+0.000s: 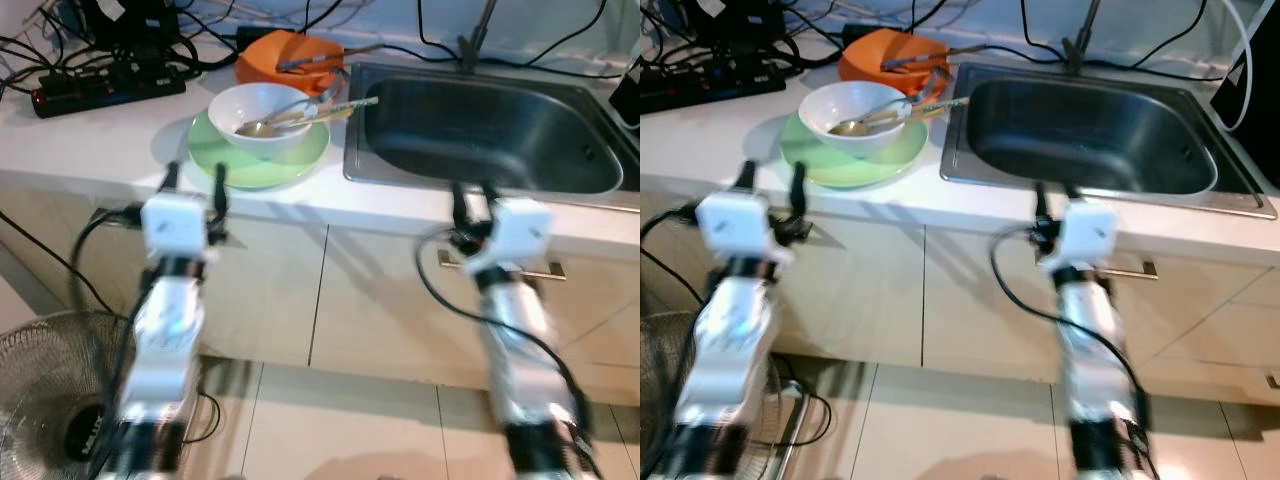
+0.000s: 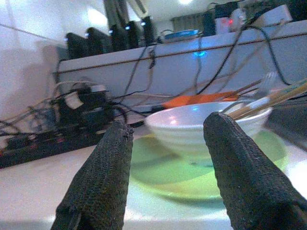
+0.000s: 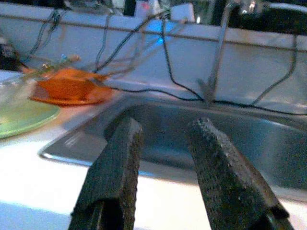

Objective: Kitchen organization

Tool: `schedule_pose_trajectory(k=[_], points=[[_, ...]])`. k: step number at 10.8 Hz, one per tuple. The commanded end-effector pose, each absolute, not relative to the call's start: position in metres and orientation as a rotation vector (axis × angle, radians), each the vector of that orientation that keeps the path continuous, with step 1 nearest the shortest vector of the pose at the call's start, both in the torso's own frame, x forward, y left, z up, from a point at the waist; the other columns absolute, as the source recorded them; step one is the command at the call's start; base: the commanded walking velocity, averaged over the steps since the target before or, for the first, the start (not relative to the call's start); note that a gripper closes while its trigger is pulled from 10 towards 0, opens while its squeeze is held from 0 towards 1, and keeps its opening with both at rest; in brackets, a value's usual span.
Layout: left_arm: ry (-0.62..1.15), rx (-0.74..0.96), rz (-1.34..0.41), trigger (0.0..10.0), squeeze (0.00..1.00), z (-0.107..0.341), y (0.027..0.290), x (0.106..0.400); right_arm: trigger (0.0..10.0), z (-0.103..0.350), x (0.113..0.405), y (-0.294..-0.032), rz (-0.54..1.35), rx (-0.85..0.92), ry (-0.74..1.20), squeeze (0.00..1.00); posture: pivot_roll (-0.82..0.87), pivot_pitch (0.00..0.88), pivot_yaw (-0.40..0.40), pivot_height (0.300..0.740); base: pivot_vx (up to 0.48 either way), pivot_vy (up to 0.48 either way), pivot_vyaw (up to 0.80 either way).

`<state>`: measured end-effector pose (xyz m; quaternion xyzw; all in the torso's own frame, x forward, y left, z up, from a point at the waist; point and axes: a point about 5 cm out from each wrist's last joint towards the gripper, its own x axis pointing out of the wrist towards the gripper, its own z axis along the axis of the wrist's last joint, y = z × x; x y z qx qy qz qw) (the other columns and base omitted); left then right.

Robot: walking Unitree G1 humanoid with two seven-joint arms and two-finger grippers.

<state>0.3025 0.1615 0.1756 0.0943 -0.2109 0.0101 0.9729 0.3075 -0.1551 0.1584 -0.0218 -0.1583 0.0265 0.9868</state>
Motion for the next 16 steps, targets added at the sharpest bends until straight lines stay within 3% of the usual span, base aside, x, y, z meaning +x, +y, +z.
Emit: schedule_pose_trajectory(k=[1, 4, 10, 14, 16], points=[[-0.414, 0.201, -0.003, 10.0, 0.00, 0.175, 0.154, 0.306, 10.0, 0.160, 0.311, -0.153, 0.050, -0.028, -0.302, 0.00, 0.00, 0.017, -0.052, 0.740, 0.000, 0.000, 0.00], [-0.417, 0.209, -0.039, 10.0, 0.00, 0.182, 0.143, 0.317, 10.0, 0.163, 0.326, -0.129, 0.091, 0.033, -0.262, 0.00, 0.02, 0.040, -0.060, 0.740, 0.000, -0.364, 0.16], [-0.397, 0.211, -0.038, 10.0, 0.00, 0.178, 0.143, 0.319, 10.0, 0.162, 0.329, -0.121, 0.129, 0.049, -0.241, 0.00, 0.02, 0.056, -0.066, 0.740, 0.000, -0.446, 0.13], [-0.405, 0.209, -0.031, 10.0, 0.00, 0.180, 0.140, 0.319, 10.0, 0.161, 0.328, -0.114, 0.175, 0.068, -0.233, 0.00, 0.02, 0.055, -0.068, 0.740, 0.000, 0.000, 0.00], [-0.401, 0.197, -0.012, 10.0, 0.00, 0.183, 0.144, 0.320, 10.0, 0.164, 0.327, -0.115, 0.170, 0.066, -0.257, 0.00, 0.02, 0.057, -0.070, 0.740, 0.000, 0.000, 0.78]])
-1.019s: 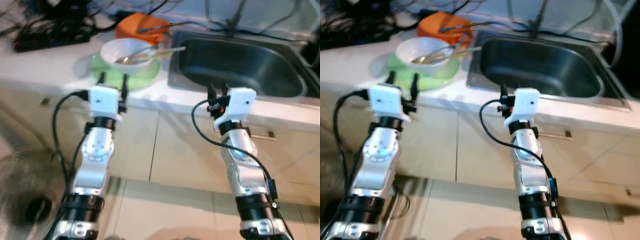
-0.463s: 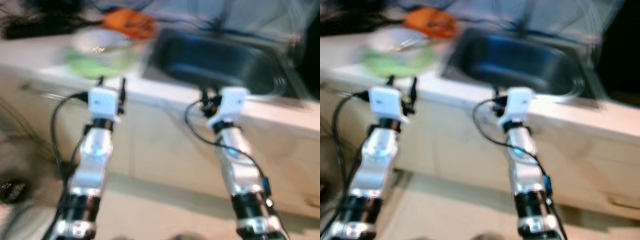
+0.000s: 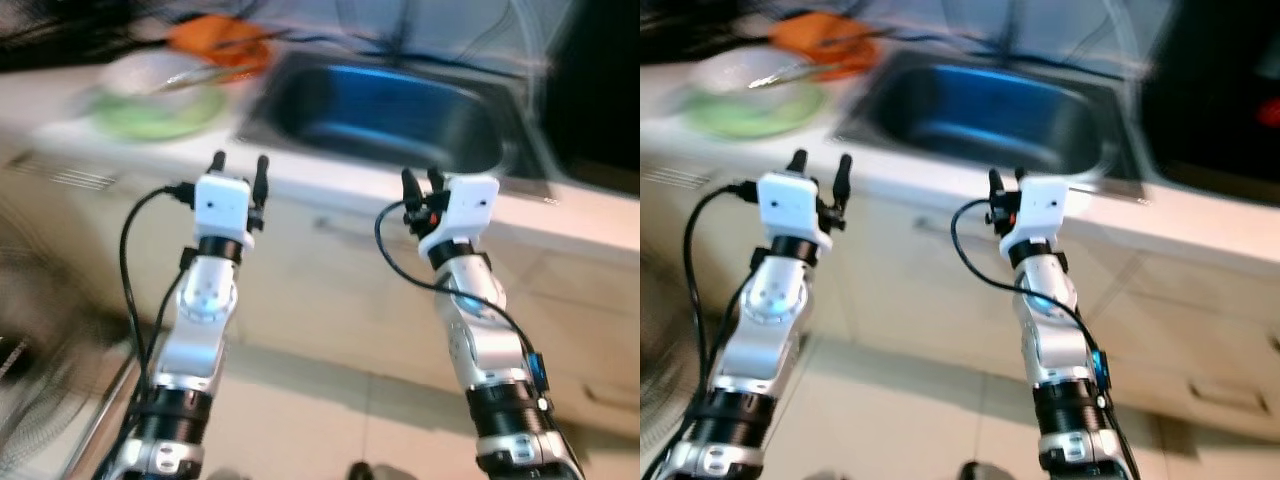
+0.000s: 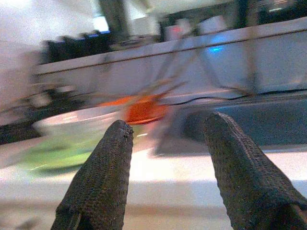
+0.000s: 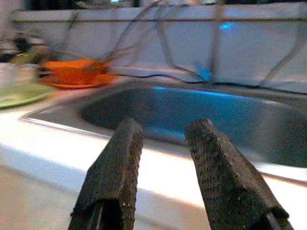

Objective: Kitchen organization

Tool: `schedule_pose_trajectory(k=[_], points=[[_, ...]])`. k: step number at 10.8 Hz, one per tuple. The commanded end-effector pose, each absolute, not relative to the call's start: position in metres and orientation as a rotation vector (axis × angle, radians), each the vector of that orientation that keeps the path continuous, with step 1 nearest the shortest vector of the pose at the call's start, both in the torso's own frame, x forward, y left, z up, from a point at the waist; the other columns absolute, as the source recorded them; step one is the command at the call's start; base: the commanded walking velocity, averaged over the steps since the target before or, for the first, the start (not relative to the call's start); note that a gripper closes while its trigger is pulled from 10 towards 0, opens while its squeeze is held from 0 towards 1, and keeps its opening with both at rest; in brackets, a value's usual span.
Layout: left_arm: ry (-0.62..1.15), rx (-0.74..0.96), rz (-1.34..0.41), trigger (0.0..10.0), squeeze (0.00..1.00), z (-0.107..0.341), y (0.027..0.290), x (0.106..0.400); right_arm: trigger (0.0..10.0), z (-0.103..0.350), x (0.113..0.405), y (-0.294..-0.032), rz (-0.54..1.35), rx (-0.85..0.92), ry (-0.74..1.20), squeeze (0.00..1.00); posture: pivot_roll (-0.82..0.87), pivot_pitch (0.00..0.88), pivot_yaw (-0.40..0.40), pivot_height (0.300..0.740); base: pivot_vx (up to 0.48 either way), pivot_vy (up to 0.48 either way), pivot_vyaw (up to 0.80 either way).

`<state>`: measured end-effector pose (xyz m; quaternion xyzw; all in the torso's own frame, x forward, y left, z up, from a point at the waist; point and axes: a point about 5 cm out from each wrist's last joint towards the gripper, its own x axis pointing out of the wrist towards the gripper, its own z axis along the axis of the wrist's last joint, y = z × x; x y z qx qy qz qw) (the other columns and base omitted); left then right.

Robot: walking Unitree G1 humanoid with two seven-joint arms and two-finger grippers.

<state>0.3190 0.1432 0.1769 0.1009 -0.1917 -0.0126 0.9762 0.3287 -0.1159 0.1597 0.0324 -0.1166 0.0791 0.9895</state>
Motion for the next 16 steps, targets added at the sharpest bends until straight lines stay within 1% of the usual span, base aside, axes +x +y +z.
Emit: schedule_pose_trajectory(k=[1, 5, 16], points=[[-0.401, 0.194, -0.012, 10.0, 0.00, 0.1830, 0.1445, 0.3202, 10.0, 0.1629, 0.3286, -0.1151, 0.172, 0.089, -0.240, 0.00, 0.02, 0.057, -0.071, 0.740, 0.000, 0.000, 0.00], [-0.395, 0.198, -0.020, 10.0, 0.00, 0.1824, 0.1440, 0.3199, 10.0, 0.1605, 0.3285, -0.1113, 0.193, 0.078, -0.227, 0.00, 0.02, 0.055, -0.070, 0.740, 0.000, 0.000, 0.00], [-0.392, 0.198, -0.007, 10.0, 0.00, 0.1822, 0.1473, 0.3206, 10.0, 0.1577, 0.3282, -0.1070, 0.220, 0.096, -0.216, 0.00, 0.03, 0.053, -0.072, 0.740, 0.362, 0.000, 0.00]])
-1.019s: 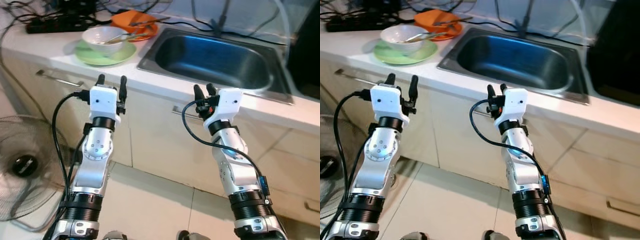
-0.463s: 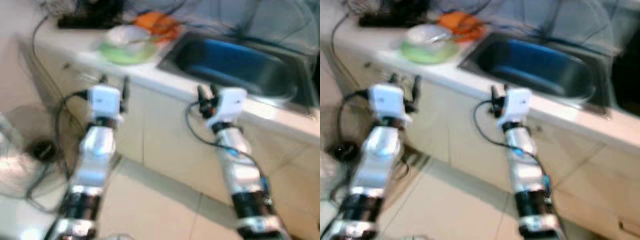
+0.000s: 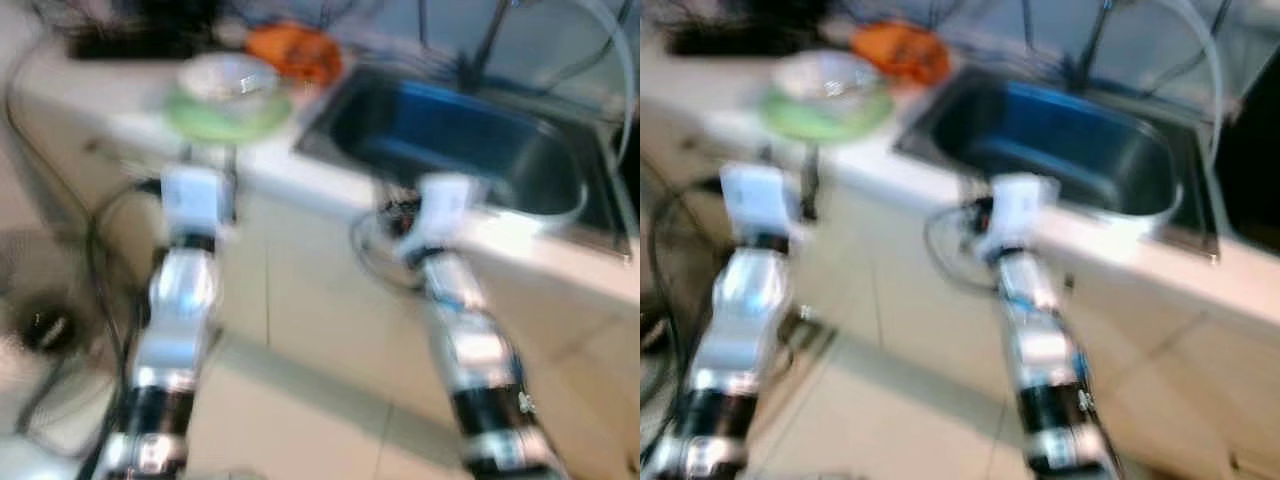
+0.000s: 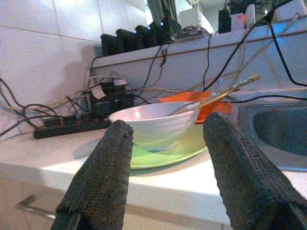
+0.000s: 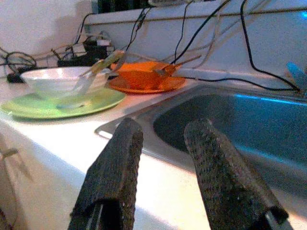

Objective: Kitchen organization

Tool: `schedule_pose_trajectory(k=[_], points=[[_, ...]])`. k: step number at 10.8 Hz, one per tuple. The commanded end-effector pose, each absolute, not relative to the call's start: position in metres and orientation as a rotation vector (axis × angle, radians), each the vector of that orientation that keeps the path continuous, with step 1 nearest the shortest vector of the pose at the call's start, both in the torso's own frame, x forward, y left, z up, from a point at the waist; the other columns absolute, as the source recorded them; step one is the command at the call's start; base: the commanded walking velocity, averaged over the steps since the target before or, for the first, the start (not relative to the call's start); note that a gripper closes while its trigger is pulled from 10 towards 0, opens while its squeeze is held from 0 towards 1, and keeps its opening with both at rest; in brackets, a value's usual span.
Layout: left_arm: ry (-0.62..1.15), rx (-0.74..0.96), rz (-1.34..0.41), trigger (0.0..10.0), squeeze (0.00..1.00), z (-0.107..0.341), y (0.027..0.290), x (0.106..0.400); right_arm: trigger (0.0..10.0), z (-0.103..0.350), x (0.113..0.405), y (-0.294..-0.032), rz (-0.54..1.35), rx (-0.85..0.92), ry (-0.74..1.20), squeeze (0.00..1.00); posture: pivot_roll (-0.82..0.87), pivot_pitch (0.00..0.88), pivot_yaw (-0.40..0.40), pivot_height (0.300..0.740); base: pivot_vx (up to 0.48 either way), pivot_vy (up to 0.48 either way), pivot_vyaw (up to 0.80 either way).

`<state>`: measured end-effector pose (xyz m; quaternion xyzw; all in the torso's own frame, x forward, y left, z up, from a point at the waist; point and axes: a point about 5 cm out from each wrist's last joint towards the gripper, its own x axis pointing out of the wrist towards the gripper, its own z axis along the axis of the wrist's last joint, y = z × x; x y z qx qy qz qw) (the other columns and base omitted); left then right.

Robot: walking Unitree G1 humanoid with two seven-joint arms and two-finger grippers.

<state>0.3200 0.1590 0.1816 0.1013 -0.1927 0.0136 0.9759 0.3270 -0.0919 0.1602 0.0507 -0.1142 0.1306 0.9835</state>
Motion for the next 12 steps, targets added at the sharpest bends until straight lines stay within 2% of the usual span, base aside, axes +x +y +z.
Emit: schedule_pose_trajectory(k=[1, 11, 12], points=[[-0.391, 0.198, -0.009, 10.0, 0.00, 0.1821, 0.1469, 0.3205, 10.0, 0.1572, 0.3283, -0.1069, 0.220, 0.105, -0.211, 0.00, 0.03, 0.052, -0.072, 0.740, 0.375, 0.000, 0.00], [-0.407, 0.195, -0.026, 10.0, 0.00, 0.1840, 0.1453, 0.3193, 10.0, 0.1569, 0.3274, -0.1031, 0.239, 0.102, -0.213, 0.00, 0.03, 0.055, -0.072, 0.740, 0.375, 0.000, -0.04], [-0.417, 0.210, -0.046, 10.0, 0.00, 0.1848, 0.1416, 0.3183, 10.0, 0.1567, 0.3272, -0.1031, 0.239, 0.103, -0.212, 0.00, 0.03, 0.056, -0.072, 0.740, 0.000, 0.000, 0.00]])
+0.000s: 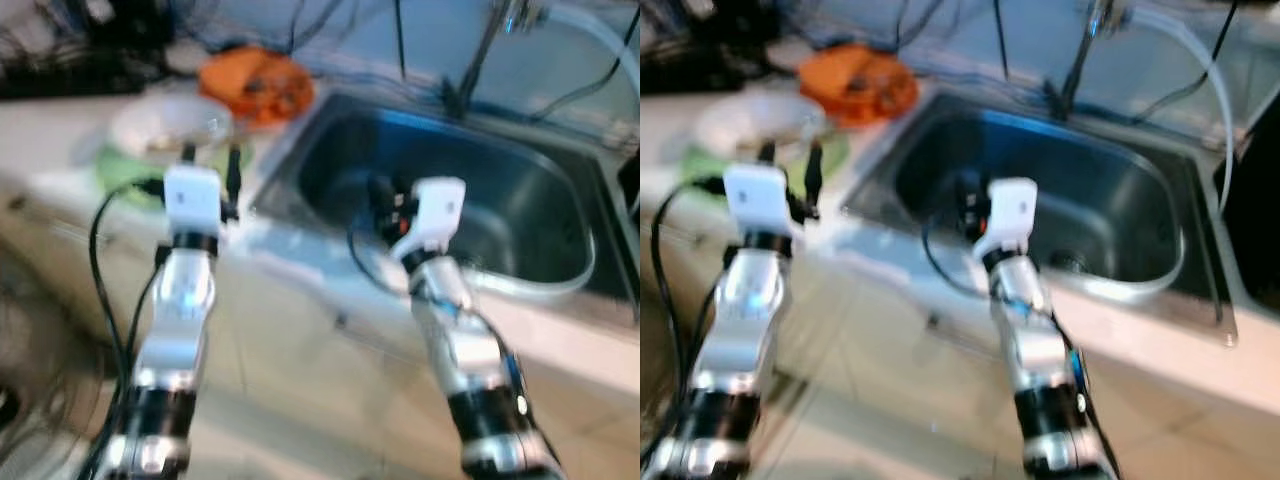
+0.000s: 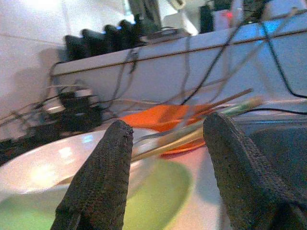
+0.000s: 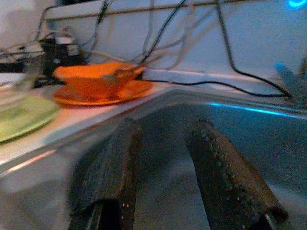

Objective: Kitchen organization

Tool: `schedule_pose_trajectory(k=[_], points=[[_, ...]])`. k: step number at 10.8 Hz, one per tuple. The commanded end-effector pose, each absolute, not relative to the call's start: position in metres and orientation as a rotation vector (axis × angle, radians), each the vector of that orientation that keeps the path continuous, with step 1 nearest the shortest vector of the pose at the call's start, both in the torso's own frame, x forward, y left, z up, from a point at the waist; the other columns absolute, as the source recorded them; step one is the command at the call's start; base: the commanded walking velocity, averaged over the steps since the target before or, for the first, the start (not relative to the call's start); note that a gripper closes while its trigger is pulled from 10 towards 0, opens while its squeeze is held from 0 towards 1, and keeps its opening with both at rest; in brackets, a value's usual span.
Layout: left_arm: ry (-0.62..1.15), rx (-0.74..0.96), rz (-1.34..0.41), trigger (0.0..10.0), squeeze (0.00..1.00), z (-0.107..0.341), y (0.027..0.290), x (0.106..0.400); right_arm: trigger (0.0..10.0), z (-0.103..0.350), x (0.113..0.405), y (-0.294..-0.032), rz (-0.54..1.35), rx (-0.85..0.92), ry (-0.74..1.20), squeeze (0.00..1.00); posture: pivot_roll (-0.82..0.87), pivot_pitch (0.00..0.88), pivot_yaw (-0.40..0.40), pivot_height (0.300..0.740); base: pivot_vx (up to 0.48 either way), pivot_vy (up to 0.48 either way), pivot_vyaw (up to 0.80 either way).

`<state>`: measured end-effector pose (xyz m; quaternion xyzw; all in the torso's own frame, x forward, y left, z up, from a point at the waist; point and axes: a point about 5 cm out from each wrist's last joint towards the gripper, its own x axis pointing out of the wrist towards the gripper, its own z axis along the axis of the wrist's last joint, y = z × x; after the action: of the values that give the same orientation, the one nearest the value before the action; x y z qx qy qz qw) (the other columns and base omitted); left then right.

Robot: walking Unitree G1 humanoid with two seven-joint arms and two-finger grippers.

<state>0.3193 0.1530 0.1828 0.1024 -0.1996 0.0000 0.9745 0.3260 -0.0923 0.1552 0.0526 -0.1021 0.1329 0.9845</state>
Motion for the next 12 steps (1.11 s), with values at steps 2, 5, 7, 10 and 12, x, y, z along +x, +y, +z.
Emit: schedule_pose_trajectory(k=[2, 5, 7, 10, 12], points=[[-0.434, 0.203, -0.091, 10.0, 0.00, 0.1858, 0.1340, 0.3160, 10.0, 0.1557, 0.3267, -0.1034, 0.238, 0.105, -0.207, 0.00, 0.03, 0.057, -0.070, 0.740, 0.000, 0.000, 0.00], [-0.425, 0.199, -0.097, 10.0, 0.00, 0.1844, 0.1335, 0.3162, 10.0, 0.1531, 0.3276, -0.1042, 0.230, 0.120, -0.186, 0.00, 0.03, 0.060, -0.071, 0.740, 0.000, 0.439, -0.18], [-0.418, 0.200, -0.101, 10.0, 0.00, 0.1834, 0.1333, 0.3161, 10.0, 0.1535, 0.3270, -0.1036, 0.234, 0.112, -0.196, 0.00, 0.03, 0.061, -0.070, 0.740, 0.000, 0.465, -0.40], [-0.398, 0.234, -0.091, 10.0, 0.00, 0.1808, 0.1336, 0.3175, 10.0, 0.1529, 0.3269, -0.1038, 0.230, 0.117, -0.190, 0.00, 0.03, 0.061, -0.070, 0.740, 0.000, 0.314, 0.00], [-0.397, 0.222, -0.107, 10.0, 0.00, 0.1811, 0.1320, 0.3169, 10.0, 0.1522, 0.3272, -0.1037, 0.229, 0.121, -0.184, 0.00, 0.03, 0.060, -0.069, 0.740, 0.000, 0.000, 0.00]])
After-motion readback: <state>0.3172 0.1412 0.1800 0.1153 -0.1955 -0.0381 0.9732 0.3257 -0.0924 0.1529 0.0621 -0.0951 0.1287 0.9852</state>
